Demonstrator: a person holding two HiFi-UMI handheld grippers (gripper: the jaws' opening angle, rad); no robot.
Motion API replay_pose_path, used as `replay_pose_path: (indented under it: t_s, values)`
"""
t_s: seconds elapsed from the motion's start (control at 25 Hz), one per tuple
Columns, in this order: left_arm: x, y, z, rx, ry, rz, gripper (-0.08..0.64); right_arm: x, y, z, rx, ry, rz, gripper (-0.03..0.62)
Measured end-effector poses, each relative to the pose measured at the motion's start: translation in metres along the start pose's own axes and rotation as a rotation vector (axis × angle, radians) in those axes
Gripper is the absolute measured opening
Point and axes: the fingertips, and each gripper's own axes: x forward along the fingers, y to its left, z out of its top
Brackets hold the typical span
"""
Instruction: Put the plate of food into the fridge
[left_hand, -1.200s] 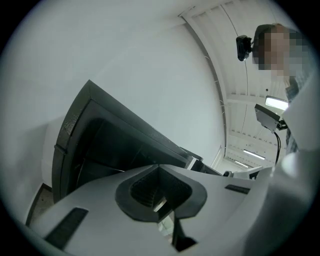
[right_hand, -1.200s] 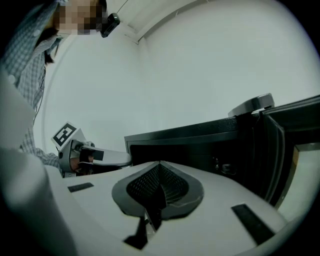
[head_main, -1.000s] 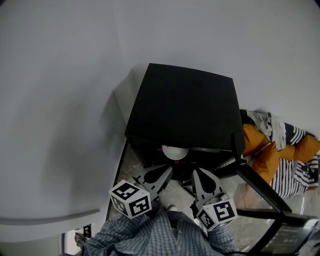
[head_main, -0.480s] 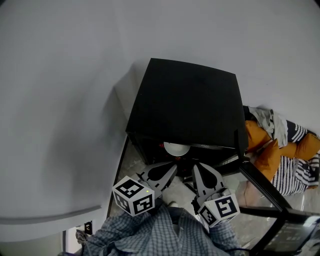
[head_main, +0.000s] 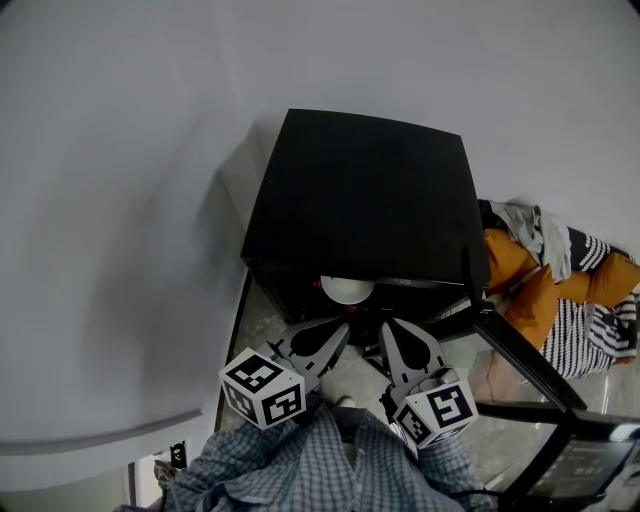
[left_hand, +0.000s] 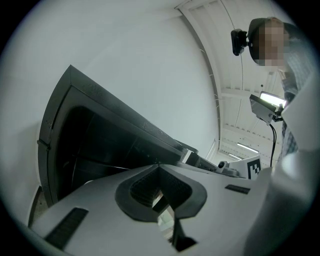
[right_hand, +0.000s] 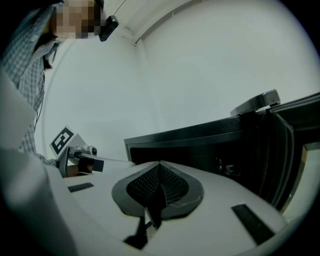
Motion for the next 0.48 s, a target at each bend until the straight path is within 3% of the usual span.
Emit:
replay_pose_path:
  t_s: [0.2,0.48]
  values:
    - [0.004,0.000,-0.004,-0.001,0.014,-0.022,0.006,-0.002,-0.005,-0.003,0.005,-0.001,-0.035,0.006]
    - [0.002,0.007,-0.003,-0.001,-0.003,0.010,0.006,0.003,-0.004,-0.009,-0.007,0.012,-0.004,0.006]
